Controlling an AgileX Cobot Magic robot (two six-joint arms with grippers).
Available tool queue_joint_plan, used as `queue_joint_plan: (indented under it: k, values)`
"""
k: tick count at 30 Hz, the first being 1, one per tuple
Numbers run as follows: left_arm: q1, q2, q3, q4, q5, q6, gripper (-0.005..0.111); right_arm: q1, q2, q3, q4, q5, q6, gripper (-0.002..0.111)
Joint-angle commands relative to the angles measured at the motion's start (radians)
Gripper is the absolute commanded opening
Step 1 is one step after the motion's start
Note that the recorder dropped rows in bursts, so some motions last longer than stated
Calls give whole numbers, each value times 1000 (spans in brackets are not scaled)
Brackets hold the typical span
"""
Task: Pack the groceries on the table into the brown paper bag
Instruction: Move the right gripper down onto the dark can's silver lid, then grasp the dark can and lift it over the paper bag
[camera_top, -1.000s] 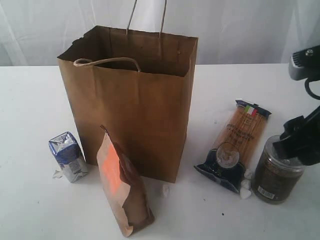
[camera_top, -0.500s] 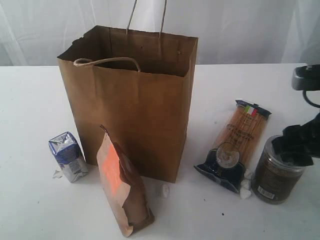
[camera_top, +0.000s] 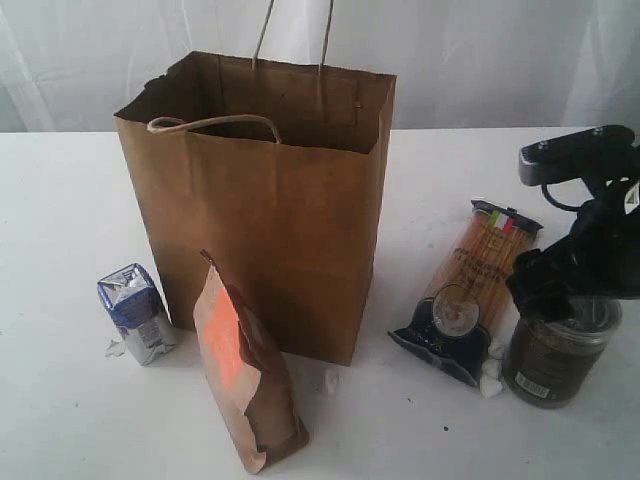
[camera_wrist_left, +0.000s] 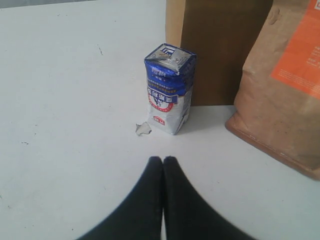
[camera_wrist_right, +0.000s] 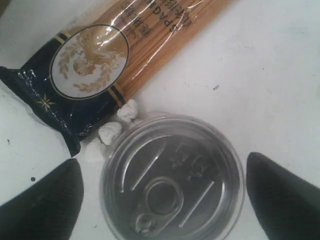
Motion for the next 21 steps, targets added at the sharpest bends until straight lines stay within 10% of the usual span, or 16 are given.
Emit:
queue_joint_plan:
  k: [1,15,21]
  values:
    - [-2,-5,4,3,5,-9,1,-5,48,-7,-2,-15,-12,82]
    - [-2,-5,4,3,5,-9,1,-5,140,8,4,-26,-26,81]
    - [-2,-5,4,3,5,-9,1,-5,140,8,13,-16,-26,52]
